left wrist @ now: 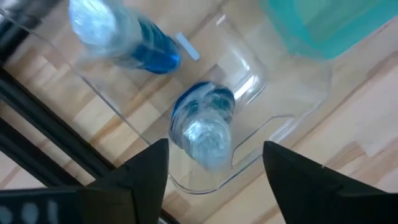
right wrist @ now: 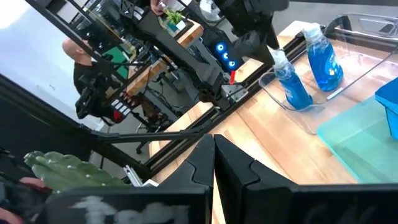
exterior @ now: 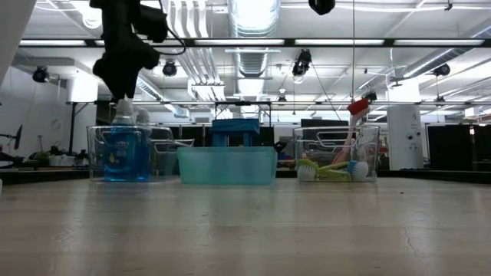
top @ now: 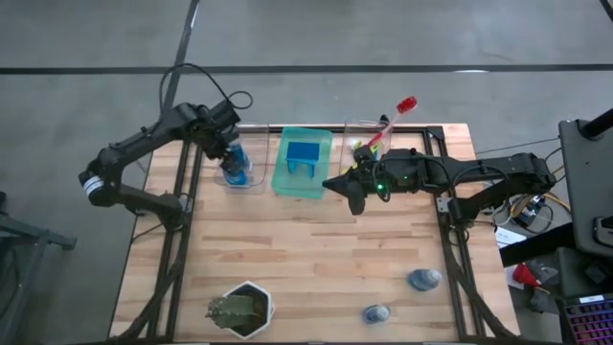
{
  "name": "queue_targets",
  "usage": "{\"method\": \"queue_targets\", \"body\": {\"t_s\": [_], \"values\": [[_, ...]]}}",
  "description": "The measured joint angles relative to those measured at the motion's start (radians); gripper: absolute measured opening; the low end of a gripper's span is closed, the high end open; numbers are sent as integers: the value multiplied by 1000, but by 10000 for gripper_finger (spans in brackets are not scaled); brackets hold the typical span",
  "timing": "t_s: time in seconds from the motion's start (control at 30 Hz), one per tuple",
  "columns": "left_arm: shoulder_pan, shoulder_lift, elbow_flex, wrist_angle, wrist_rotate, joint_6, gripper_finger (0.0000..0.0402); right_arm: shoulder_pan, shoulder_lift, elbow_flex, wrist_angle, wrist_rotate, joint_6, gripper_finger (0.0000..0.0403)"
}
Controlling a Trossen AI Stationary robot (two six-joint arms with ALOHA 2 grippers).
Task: Pick & Place Kitchen Sink Supplies
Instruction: Put the dishwashing liquid into the left transparent bin
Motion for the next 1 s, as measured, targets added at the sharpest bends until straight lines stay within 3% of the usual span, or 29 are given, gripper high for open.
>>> {"method": "queue_targets", "body": {"t_s": [0.13, 0.4, 0.7, 0.83, 1.0], "values": [[0, -43, 42, -2, 0, -3, 258, -1, 0, 0, -1, -20, -1, 8], [-1, -146, 179, -7, 31, -60, 257, 0, -14, 0, -7, -172, 8, 8], [-1, -231, 351, 77, 31, -124, 256, 1, -14, 0, -94, -339, 180, 11], [-3, -260, 381, 143, 77, -131, 257, 11, -17, 0, -160, -439, 236, 40], [-3, -280, 384, 205, 144, -149, 257, 49, -16, 0, -238, -462, 315, 109]]}}
